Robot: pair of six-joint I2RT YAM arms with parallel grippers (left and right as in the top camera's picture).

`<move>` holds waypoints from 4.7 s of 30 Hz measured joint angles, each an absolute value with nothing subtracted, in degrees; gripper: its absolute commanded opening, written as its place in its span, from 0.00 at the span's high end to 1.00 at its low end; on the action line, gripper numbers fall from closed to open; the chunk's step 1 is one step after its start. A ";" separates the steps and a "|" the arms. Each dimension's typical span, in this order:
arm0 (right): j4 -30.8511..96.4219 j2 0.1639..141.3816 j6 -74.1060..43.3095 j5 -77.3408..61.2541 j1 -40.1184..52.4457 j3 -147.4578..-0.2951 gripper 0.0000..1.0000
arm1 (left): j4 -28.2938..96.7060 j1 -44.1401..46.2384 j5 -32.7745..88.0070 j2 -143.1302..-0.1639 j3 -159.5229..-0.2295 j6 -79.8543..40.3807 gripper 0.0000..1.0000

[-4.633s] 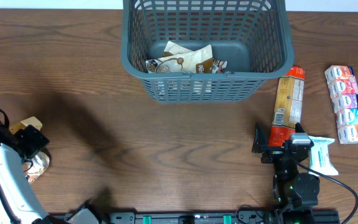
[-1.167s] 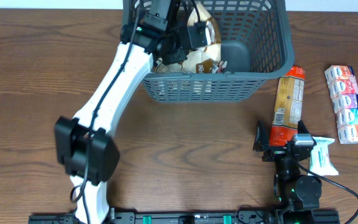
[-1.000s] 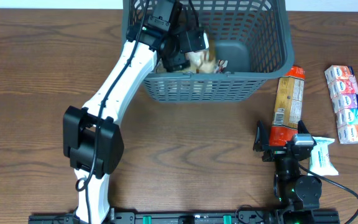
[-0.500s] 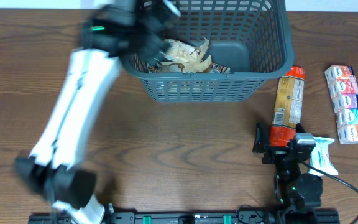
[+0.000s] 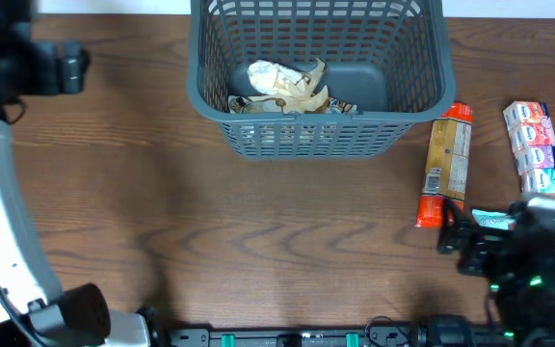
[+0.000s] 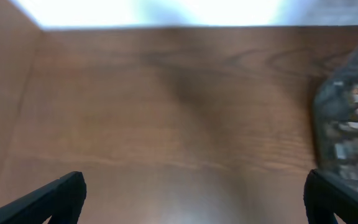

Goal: Pack container
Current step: 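Raise the left arm aside and move the right gripper to the pasta, then grasp the red-ended spaghetti packet with the right gripper, then lift the spaghetti packet into the basket and release it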

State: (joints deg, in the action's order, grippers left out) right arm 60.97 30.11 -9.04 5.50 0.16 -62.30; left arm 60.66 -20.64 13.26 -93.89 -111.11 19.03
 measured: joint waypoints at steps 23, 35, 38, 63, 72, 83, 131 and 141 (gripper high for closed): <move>91.26 54.41 -18.11 16.64 -0.03 -101.36 0.01 | 47.72 -33.85 23.44 -95.48 -90.24 16.47 0.01; 83.24 85.86 -15.88 15.68 -5.28 -101.10 0.01 | 47.51 -33.85 23.90 -95.48 -90.24 16.47 0.01; 80.62 90.65 -14.79 13.19 -6.55 -101.08 0.01 | 47.53 -33.69 23.90 -95.48 -90.24 16.49 0.01; 62.06 99.02 -10.68 5.06 -9.93 -85.27 0.01 | 53.19 -19.09 20.67 -95.50 -90.24 27.81 0.01; 53.17 99.44 -8.95 2.68 -11.25 -76.05 0.01 | 55.18 -14.72 20.58 -99.96 -90.24 30.15 0.01; 40.34 99.88 -6.87 2.07 -11.70 -66.98 0.01 | 55.02 -13.45 20.58 -105.06 -90.24 30.30 0.02; 38.13 85.38 -4.08 -3.97 -16.32 -71.09 0.99 | 55.99 -12.53 20.58 -105.12 -90.24 30.24 0.01; 44.36 73.45 -0.05 -3.31 -15.97 -85.95 0.99 | 56.18 -12.53 20.60 -105.12 -90.24 30.24 0.01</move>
